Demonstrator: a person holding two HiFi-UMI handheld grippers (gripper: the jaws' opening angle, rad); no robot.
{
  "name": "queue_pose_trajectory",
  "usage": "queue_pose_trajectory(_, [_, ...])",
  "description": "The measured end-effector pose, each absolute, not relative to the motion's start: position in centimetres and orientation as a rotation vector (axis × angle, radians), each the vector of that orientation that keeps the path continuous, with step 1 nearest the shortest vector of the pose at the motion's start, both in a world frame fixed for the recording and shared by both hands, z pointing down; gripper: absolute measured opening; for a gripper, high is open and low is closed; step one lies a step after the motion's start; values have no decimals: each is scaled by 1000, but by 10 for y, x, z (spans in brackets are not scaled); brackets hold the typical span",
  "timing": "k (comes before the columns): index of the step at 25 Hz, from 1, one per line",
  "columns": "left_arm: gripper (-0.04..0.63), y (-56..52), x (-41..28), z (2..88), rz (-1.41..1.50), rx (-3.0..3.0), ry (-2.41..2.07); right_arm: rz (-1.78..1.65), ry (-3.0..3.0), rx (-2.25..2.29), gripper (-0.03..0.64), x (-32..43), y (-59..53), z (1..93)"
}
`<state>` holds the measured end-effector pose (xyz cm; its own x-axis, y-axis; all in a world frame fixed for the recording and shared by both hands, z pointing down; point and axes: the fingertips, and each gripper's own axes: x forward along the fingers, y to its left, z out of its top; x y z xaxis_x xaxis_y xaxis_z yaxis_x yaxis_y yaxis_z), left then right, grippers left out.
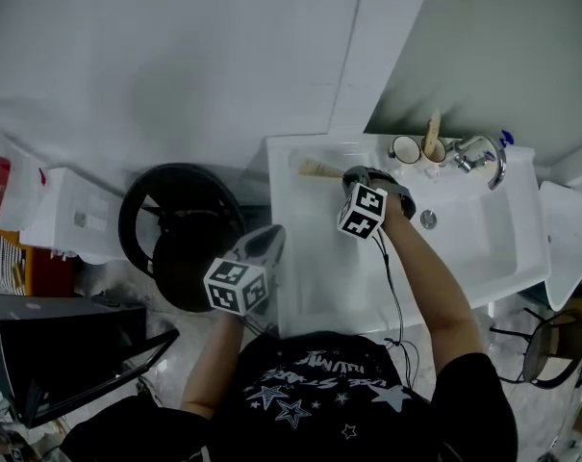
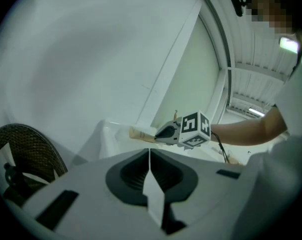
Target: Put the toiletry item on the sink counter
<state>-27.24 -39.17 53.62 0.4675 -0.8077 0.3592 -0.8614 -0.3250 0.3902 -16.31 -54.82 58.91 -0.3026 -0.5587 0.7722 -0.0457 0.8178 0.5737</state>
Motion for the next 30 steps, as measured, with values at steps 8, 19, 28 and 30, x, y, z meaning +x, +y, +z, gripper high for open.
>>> queue_pose_trajectory(8, [20, -401, -285, 547, 108, 2143, -1379, -705, -1711, 339, 21, -176, -573, 609])
queue_pose_trajectory(19, [20, -409, -292, 557, 110, 2118, -1377, -742, -1685, 220, 23, -190, -592, 626])
queue_pose_trajectory(28, [20, -410, -292, 558, 121, 2114, -1380, -758, -1707, 234, 25, -190, -591, 626])
queue_pose_trajectory(30, [20, -409, -291, 558, 122, 2112, -1379, -759, -1711, 239, 25, -190, -591, 626])
